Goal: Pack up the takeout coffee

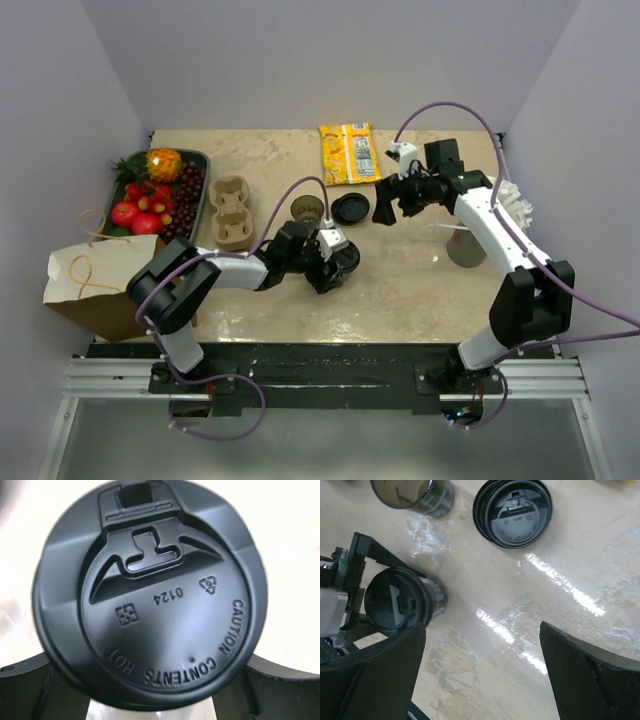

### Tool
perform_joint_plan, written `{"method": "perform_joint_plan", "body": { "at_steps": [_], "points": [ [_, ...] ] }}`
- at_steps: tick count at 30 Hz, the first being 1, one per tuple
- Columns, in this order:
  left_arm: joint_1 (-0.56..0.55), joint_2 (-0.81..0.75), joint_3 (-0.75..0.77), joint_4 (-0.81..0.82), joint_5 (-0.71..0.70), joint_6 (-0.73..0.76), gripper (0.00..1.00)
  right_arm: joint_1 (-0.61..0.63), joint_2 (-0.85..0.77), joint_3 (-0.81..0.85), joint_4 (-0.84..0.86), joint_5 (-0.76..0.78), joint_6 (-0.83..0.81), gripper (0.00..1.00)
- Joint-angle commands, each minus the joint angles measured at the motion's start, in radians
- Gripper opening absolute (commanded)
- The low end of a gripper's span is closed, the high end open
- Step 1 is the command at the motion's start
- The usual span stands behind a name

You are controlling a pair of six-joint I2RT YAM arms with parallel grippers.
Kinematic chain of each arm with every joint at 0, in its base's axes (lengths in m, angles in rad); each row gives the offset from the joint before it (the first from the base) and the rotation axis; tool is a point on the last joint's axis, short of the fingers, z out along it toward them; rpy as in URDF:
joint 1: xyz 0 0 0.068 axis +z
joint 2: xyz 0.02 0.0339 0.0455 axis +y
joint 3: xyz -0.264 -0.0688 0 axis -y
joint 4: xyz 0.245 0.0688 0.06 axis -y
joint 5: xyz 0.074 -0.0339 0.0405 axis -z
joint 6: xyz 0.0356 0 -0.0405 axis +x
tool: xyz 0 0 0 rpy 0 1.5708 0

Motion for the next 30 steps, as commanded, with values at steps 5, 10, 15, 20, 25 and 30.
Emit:
{"method": "perform_joint_plan", "body": {
  "at_steps": [5,10,15,20,25,30],
  "points": [
    [-0.036,0.198,0.252,0.207,-0.161,-0.207,0.82,-0.049,-0.074,0.064,0.041,0.030,0.039,0.99],
    [-0.040,0.325,0.401,0.192,-0.198,-0.236,0.82,-0.069,-0.094,0.065,0.040,0.033,0.036,0.99],
    [-0.040,0.379,0.421,0.202,-0.164,-0.238,0.78,-0.075,-0.127,0.035,0.037,0.031,0.031,0.99],
    [-0.044,0.366,0.387,0.221,-0.135,-0.229,0.75,-0.078,-0.156,-0.002,0.044,0.028,0.034,0.99],
    [-0.044,0.346,0.364,0.238,-0.105,-0.222,0.74,-0.077,-0.117,-0.039,0.040,-0.016,0.049,0.99],
    [-0.044,0.361,0.364,0.235,-0.100,-0.250,0.73,-0.077,-0.009,-0.059,0.035,-0.091,0.132,0.99]
  ]
}}
